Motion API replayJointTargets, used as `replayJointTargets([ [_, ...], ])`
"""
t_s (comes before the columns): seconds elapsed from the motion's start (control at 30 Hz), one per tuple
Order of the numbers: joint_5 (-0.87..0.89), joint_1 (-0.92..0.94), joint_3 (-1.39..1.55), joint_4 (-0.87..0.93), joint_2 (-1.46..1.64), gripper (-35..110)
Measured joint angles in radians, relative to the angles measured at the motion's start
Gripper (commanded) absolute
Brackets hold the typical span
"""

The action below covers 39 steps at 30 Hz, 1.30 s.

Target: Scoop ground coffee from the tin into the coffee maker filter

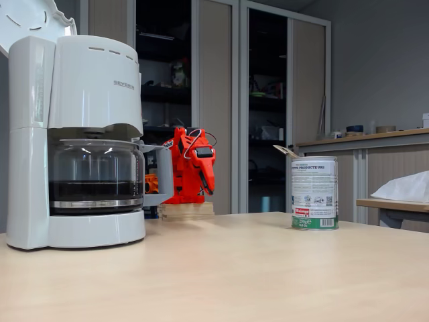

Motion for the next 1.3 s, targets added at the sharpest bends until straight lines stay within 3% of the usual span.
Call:
replayJointTargets([
  [0.23,-0.012,0.0,0.0,0.117,0.008,0],
  [1.3,-0.052,0.017,0.0,0.121,0.008,0],
])
